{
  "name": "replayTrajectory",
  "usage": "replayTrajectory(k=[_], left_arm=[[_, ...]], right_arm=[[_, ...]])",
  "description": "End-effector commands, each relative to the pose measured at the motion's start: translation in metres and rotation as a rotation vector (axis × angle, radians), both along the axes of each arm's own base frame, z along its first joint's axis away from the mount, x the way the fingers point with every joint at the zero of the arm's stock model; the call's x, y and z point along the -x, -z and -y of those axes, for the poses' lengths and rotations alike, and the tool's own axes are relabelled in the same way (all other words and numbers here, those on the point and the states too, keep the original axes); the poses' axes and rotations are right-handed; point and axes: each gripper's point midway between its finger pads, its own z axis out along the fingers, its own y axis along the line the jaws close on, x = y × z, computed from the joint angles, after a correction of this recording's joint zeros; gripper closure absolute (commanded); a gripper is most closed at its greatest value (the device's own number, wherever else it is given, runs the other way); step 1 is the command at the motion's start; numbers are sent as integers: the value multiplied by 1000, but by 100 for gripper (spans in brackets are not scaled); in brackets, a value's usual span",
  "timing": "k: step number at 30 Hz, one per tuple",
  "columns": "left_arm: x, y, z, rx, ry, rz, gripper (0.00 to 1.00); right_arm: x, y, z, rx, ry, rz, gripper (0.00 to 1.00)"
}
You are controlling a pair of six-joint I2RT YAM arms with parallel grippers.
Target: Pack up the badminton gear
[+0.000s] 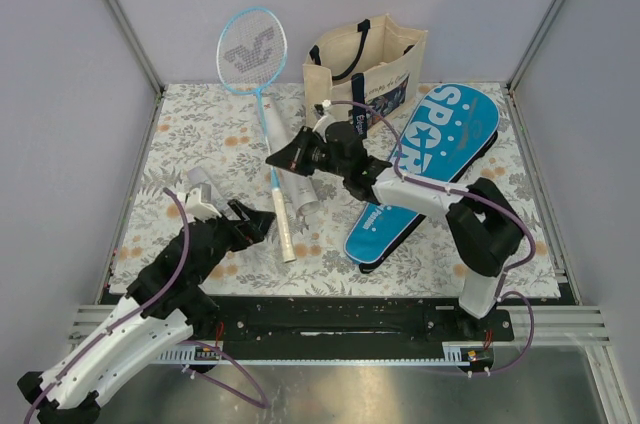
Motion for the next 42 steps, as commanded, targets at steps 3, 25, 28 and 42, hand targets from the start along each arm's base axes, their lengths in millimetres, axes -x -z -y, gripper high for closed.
replayTrajectory(k=[3, 25, 28, 42], left_arm=[[-2, -38, 5, -49, 78, 128, 5], [-10, -47, 136, -389, 520, 317, 21], [-7, -42, 166, -405, 586, 343, 25], [16, 5, 283, -554, 853, 485, 32]], right_arm=[[6, -99, 44, -162, 58, 202, 100], [62, -42, 323, 351, 799, 103, 100], [75, -18, 355, 412, 882, 61, 100], [111, 60, 425, 589, 1054, -126, 100]])
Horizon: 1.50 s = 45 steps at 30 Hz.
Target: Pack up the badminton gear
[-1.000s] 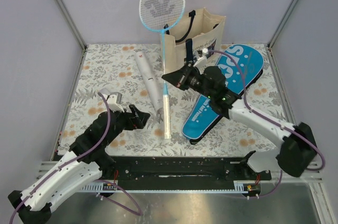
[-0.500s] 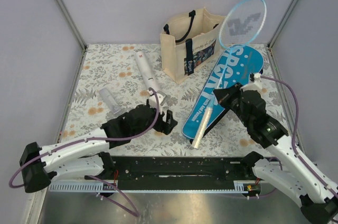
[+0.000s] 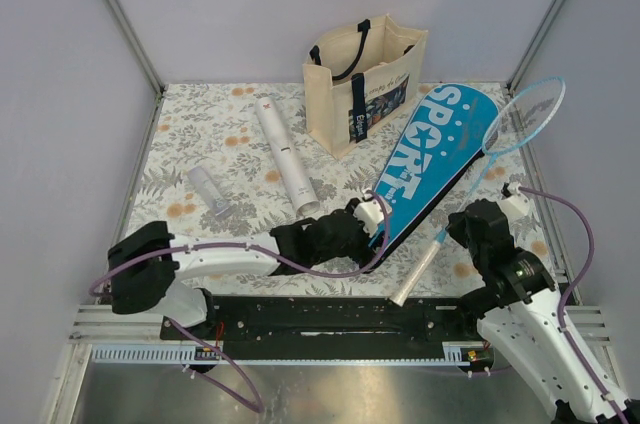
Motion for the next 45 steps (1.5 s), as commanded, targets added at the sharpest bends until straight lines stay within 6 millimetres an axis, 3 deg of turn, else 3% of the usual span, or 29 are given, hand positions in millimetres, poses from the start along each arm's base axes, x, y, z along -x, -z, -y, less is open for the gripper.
replayTrajectory(k=[1, 7, 16, 20, 23, 32, 33, 35, 37, 45], left_arm=[[-4, -24, 42, 85, 68, 101, 32], [4, 11, 68, 11, 137, 135, 32], [-15, 61, 86, -116, 75, 135, 41], [-19, 63, 85, -113, 48, 138, 75], [-18, 49, 84, -64, 33, 134, 100], [-16, 17, 89, 12, 53, 76, 100], [-17, 20, 88, -1, 54, 84, 93], [-19, 28, 88, -27, 53, 90, 70], [-20, 37, 87, -52, 51, 97, 59], [-34, 64, 95, -162, 42, 141, 52]], right_arm=[[5, 11, 15, -6, 68, -30, 100], [13, 21, 24, -4, 95, -47, 100], [16, 30, 17, -38, 73, -60, 100], [18, 40, 11, -68, 54, -75, 100], [18, 46, 3, -109, 26, -69, 100], [20, 36, -14, -215, -22, -42, 100], [20, 34, -14, -214, -24, -39, 100], [21, 32, -13, -201, -25, -39, 100], [22, 29, -9, -183, -20, -39, 100], [25, 30, -2, -156, -6, -23, 100]])
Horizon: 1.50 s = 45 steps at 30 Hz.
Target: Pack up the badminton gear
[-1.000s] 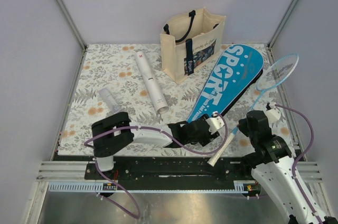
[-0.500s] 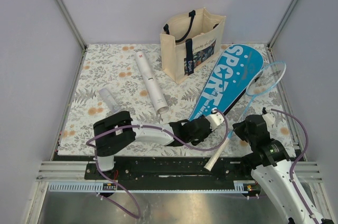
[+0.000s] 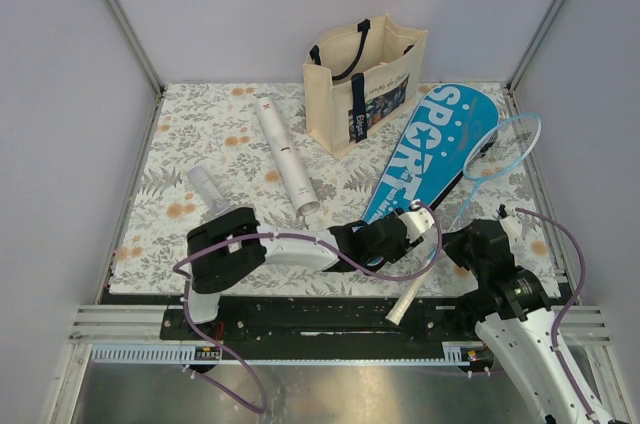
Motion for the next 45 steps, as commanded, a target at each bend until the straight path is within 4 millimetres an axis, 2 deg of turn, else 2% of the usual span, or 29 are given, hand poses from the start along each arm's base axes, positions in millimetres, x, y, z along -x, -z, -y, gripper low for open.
replayTrajectory(k=[1, 5, 8, 11, 14, 18, 22, 25, 26, 28, 30, 35, 40, 45], left_arm=[[-11, 2, 11, -24, -9, 51, 52], [-15, 10, 13, -36, -19, 53, 55], [-16, 17, 15, -42, -20, 52, 64], [-17, 25, 16, -58, -24, 49, 80], [-16, 22, 16, -46, -12, 42, 100], [-16, 4, 13, -7, -26, 39, 100], [-18, -26, 8, 63, -54, 44, 100], [-19, -33, 5, 66, -53, 70, 100], [-19, -34, 5, 49, -61, 84, 97], [-22, -22, 0, -18, -93, 109, 70], [-22, -19, -1, -53, -83, 146, 58], [-20, -12, -2, -79, -64, 168, 50], [-19, 2, 4, -120, -45, 185, 48], [-22, 16, 6, -162, -55, 202, 48]], right_arm=[[-8, -24, 5, 5, 23, 82, 100], [-8, -24, 4, 5, 18, 78, 100], [-9, -26, 5, 10, 19, 86, 100], [-8, -26, 5, 10, 18, 89, 100], [-8, -24, 2, 0, 9, 86, 100], [-7, -20, -2, -28, 0, 82, 100], [-7, -26, -3, -35, 0, 94, 100], [-8, -32, -3, -38, -3, 107, 100], [-7, -34, -2, -35, -3, 111, 100], [-6, -37, 1, -24, 6, 119, 100], [-5, -43, 5, -8, 11, 136, 100], [0, -62, 16, 25, 40, 181, 100], [8, -75, 25, 34, 65, 219, 100], [10, -83, 25, 26, 62, 234, 100]])
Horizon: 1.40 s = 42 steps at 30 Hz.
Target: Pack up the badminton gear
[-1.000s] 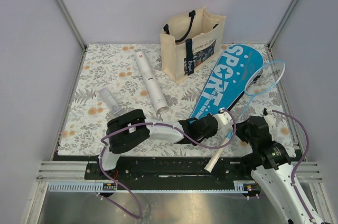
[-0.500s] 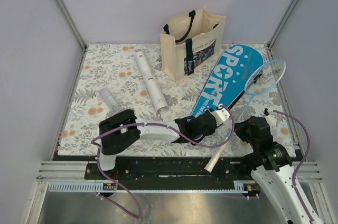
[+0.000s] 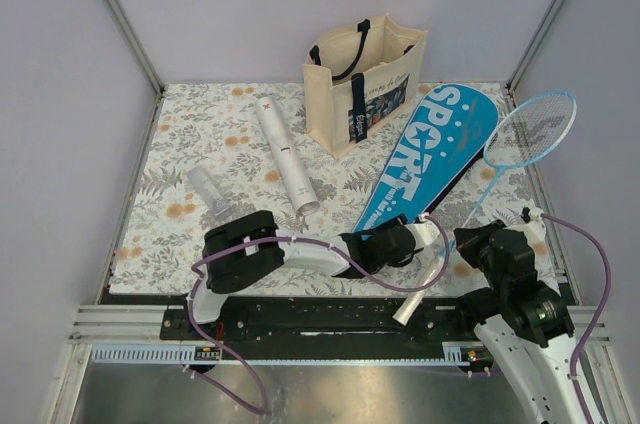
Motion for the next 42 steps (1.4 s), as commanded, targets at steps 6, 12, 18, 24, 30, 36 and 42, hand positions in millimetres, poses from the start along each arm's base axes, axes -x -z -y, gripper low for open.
replayTrajectory(k=[6, 12, 18, 24, 30, 36, 42], left_arm=[[-16, -1, 17, -26, -40, 92, 77], [-12, -20, 16, 52, -44, 64, 100], [-11, -59, 17, 220, -67, -83, 100], [-5, -83, 17, 342, -65, -219, 100], [2, -103, 19, 419, -25, -259, 100], [8, -106, 22, 442, 27, -266, 100], [6, -107, 18, 461, 48, -255, 100]], right_arm=[[-1, -22, 9, 16, 33, 64, 100], [-3, -10, 3, -1, 14, 43, 100], [-6, 17, -14, -73, -25, -17, 100], [-10, 27, -26, -128, -55, -28, 100], [-16, 25, -53, -264, -139, 14, 100], [-13, 20, -72, -376, -206, 29, 100], [4, 27, -86, -461, -259, -50, 100]])
